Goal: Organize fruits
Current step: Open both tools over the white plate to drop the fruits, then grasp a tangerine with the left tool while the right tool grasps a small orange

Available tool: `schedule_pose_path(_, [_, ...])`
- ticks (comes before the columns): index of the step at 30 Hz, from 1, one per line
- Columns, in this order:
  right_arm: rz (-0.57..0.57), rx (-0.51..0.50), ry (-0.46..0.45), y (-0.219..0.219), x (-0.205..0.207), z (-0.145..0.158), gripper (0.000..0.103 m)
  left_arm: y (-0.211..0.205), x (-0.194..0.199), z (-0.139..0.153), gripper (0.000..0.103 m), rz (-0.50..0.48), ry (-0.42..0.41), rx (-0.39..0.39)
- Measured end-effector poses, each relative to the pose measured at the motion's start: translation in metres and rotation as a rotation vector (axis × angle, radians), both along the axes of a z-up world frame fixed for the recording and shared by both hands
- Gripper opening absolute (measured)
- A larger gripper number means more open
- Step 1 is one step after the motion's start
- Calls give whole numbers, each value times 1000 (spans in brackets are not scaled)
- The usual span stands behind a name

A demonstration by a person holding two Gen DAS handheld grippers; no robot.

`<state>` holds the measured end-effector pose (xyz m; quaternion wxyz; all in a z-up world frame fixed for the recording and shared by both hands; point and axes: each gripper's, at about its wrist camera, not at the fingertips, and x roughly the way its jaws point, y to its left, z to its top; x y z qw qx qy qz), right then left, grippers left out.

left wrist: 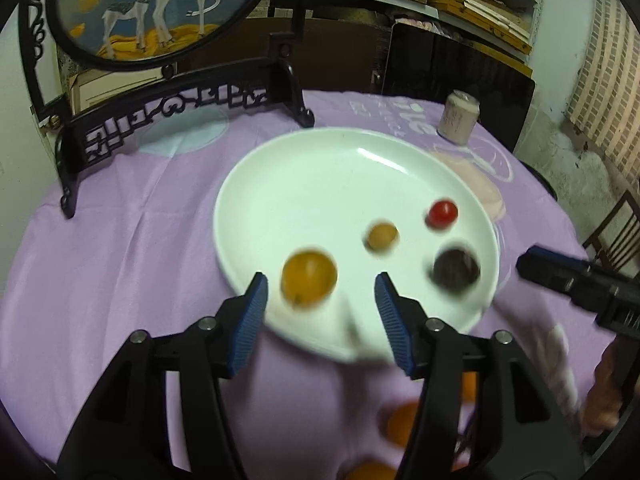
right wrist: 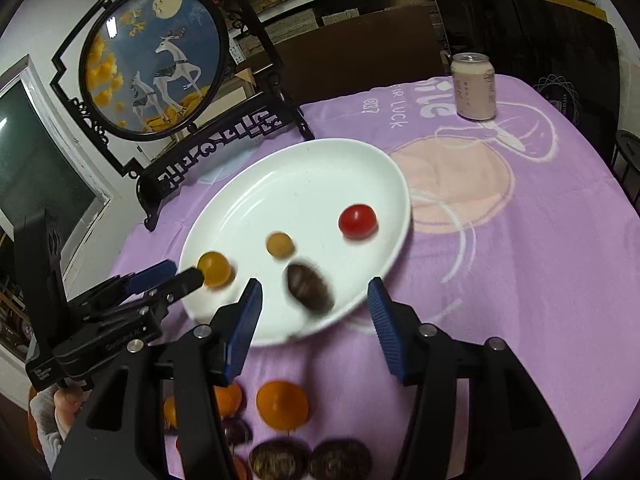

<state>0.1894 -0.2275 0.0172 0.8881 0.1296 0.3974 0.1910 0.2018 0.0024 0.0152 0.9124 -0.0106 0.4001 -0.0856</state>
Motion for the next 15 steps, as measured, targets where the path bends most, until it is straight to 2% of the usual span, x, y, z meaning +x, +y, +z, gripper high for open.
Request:
schedule_pose_path(6, [17, 21, -8, -7, -32, 1, 55, 1, -42, -8, 63, -57, 28, -20])
schedule_pose_path(11, [-12, 53, 2, -23, -47, -4, 55, -17, -70, -5, 68, -142, 9, -22])
schedule_pose_path(15, [-29, 76, 17, -31, -47, -6, 55, -34, -73, -14, 69, -188, 21, 20])
